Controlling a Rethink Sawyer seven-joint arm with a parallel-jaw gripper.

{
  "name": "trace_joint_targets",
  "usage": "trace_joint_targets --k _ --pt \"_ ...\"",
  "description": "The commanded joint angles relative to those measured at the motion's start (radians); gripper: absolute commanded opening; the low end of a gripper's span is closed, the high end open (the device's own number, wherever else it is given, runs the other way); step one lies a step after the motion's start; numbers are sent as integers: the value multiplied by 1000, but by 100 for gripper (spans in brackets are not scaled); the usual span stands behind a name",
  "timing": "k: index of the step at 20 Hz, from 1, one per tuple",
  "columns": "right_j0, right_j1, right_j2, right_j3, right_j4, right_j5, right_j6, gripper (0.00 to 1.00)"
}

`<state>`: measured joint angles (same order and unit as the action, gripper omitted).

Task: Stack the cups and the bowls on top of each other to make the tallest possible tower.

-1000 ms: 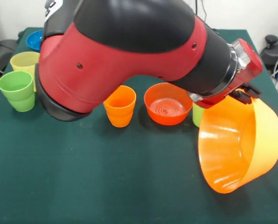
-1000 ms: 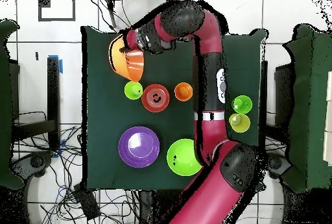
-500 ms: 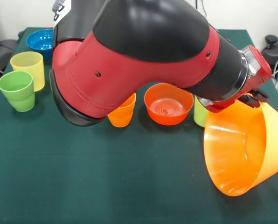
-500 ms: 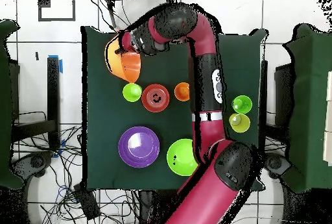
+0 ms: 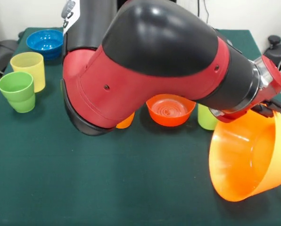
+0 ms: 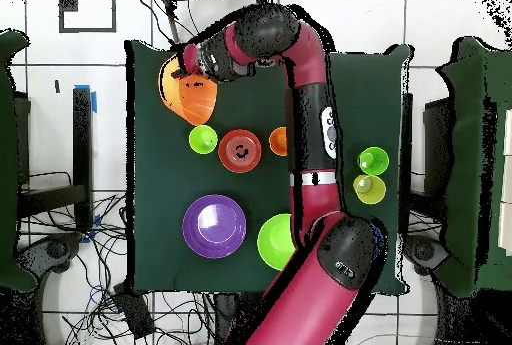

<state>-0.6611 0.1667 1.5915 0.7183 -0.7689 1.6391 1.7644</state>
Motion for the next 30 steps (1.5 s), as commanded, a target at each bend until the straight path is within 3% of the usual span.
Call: trace_joint_targets --k 1,15,30 --pt "56 17 -183 -199 -16 3 -104 0" --pt "92 40 -130 -382 -82 151 -255 0" --pt "88 55 -78 -428 -124 264 -297 0"
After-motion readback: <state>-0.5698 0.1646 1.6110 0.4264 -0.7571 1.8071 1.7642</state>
